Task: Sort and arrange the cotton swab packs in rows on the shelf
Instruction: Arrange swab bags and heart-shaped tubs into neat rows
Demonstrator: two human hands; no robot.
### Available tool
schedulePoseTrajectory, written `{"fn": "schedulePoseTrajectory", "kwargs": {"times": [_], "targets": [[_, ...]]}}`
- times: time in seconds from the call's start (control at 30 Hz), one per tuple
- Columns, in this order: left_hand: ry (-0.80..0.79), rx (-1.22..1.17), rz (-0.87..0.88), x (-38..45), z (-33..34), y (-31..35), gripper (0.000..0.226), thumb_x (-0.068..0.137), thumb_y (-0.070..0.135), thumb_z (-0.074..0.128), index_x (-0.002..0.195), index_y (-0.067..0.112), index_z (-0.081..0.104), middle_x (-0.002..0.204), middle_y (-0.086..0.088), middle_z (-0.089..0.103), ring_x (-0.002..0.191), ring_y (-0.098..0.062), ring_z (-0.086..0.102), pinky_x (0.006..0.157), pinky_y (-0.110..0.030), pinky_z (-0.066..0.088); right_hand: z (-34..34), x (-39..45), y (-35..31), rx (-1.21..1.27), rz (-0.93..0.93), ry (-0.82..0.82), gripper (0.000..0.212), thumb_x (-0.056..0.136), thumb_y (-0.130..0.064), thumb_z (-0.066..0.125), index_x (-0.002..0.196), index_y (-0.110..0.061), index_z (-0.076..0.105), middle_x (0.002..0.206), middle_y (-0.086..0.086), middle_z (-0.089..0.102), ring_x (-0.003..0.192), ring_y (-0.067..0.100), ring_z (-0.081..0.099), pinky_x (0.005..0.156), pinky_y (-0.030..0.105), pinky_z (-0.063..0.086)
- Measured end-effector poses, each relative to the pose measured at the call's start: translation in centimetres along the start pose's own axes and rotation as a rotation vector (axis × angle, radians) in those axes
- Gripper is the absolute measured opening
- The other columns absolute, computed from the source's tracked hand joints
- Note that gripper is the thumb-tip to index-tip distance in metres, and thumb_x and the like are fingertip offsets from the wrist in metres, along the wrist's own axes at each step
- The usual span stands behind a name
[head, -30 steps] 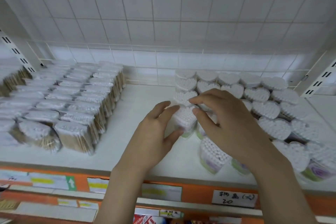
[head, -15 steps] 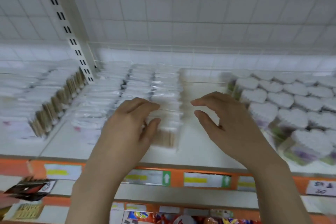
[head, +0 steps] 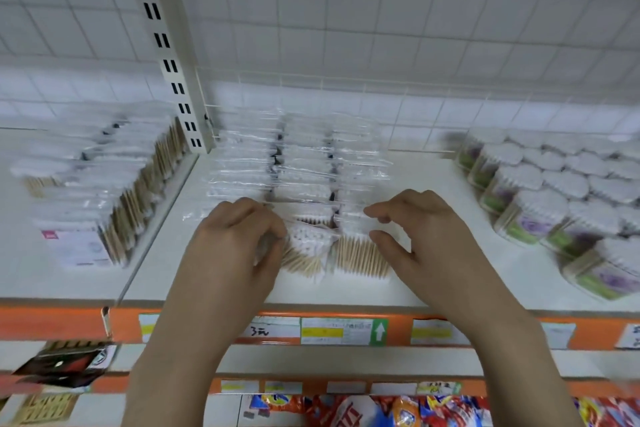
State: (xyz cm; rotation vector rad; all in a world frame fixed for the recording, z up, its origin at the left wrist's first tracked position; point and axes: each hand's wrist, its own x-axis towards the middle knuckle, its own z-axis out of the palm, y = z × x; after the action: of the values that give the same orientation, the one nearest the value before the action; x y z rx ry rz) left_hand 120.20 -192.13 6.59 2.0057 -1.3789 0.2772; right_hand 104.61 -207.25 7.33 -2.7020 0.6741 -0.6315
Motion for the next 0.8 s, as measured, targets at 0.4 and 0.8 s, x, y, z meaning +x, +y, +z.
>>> {"fn": "schedulePoseTrajectory", "kwargs": {"times": [0.4, 0.8], "targets": [[-0.127, 0.132, -0.034, -0.6, 2.1, 1.0, 0.046, 0.063, 0.002, 0.081, 0.107, 0.009, 0.067, 0.090, -0.007, 0.058, 0.077, -0.030, 0.054, 0.071, -0.046, 0.049, 1.4, -0.4, 1.1, -0.022, -0.039, -0.082, 0.036, 0.083, -0.021, 0.064, 0.119, -0.019, 0.059, 0.090, -0.006, 0.038, 0.093, 0.021, 0.048, 0.079, 0.027, 0.035], [-0.168, 0.018, -0.134, -1.0, 3.5, 2.0, 0.043, 0.090, 0.020, 0.049, 0.132, 0.023, 0.044, 0.057, 0.001, 0.050, 0.054, -0.020, 0.047, 0.052, -0.032, 0.035, 0.3, -1.8, 1.8, -0.049, -0.007, -0.100, 0.036, 0.086, -0.038, 0.054, 0.121, -0.043, 0.046, 0.064, -0.012, 0.041, 0.076, 0.015, 0.049, 0.064, 0.028, 0.032]]}}
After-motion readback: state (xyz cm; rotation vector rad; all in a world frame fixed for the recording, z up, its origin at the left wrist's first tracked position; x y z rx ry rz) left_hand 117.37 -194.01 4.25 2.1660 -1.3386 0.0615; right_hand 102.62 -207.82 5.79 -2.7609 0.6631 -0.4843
